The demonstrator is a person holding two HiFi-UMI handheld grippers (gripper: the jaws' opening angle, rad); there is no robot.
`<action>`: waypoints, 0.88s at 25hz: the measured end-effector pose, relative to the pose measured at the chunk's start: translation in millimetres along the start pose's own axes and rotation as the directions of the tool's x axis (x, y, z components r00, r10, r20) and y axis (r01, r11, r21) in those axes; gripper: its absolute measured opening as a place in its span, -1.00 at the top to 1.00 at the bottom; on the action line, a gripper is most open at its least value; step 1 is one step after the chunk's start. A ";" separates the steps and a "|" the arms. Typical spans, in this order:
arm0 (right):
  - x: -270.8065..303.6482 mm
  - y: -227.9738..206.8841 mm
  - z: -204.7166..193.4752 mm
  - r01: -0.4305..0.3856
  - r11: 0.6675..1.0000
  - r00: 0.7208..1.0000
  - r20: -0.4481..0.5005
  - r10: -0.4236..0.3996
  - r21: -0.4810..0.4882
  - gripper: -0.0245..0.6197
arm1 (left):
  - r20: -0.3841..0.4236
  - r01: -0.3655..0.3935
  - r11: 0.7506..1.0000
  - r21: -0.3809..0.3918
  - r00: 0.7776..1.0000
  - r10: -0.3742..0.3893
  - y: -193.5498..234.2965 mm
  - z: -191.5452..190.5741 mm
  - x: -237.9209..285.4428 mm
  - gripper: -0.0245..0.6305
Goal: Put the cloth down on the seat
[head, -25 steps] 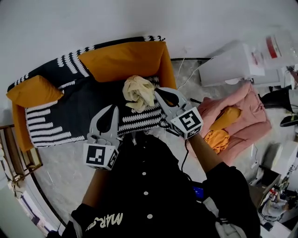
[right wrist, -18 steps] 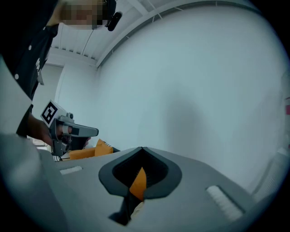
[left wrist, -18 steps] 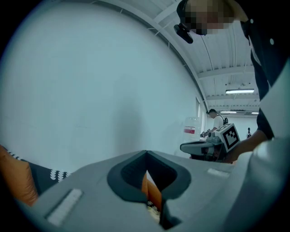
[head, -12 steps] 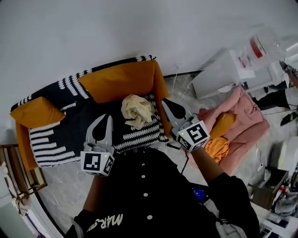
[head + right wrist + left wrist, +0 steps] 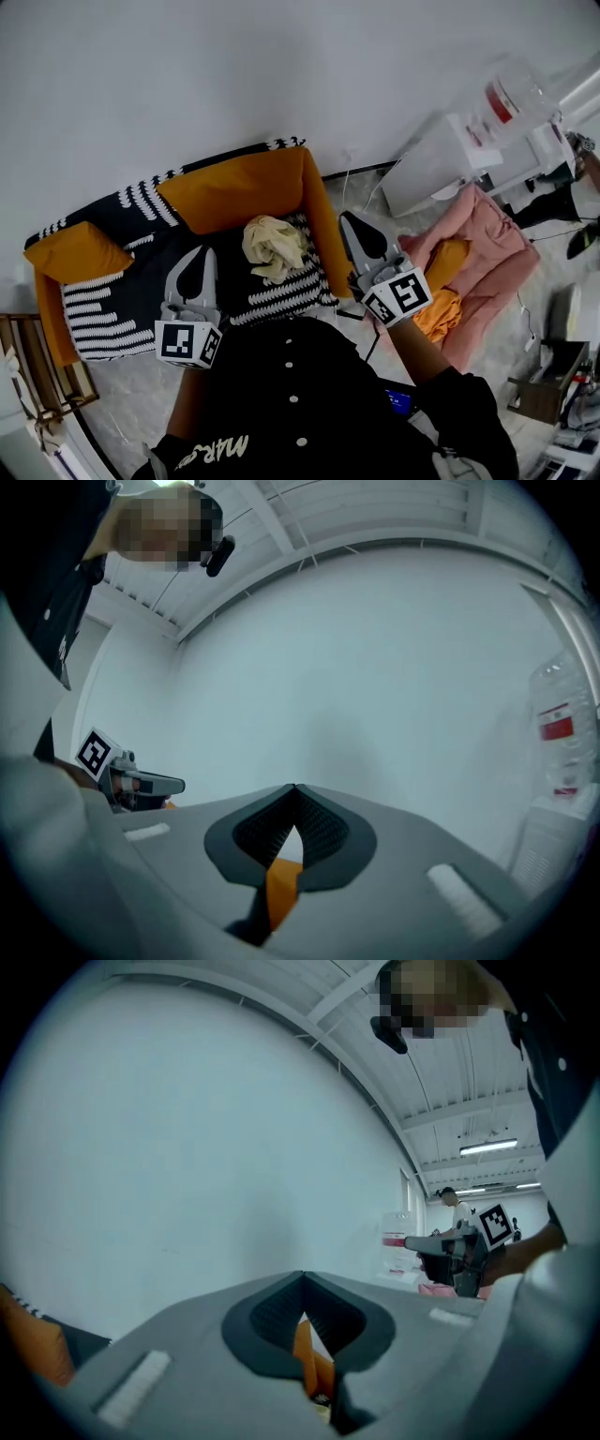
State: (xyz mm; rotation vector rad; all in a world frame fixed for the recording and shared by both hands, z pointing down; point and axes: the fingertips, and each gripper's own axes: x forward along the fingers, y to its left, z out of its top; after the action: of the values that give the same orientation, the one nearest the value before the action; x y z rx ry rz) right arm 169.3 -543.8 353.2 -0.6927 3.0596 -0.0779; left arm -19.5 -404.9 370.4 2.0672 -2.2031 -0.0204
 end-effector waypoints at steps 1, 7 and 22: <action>-3.1 -3.2 3.8 0.013 1.000 1.000 0.012 -0.013 0.008 0.85 | 0.002 -0.001 1.000 0.006 1.000 0.001 0.9 3.8 -0.2 0.92; -19.9 -18.5 20.1 0.077 0.997 0.996 0.038 -0.078 0.015 0.86 | 0.022 -0.025 0.999 0.026 0.999 0.025 11.6 16.5 -3.6 0.92; -33.9 -33.7 34.0 0.131 0.991 0.990 0.060 -0.129 -0.033 0.87 | 0.053 -0.181 0.978 0.105 0.983 0.177 63.9 45.0 -35.8 0.92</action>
State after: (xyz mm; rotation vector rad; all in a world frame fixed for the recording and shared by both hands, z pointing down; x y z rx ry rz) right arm 214.9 -561.2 320.7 -0.8801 2.9653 -0.0024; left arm -85.2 -368.2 328.8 1.9285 -2.4609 0.0737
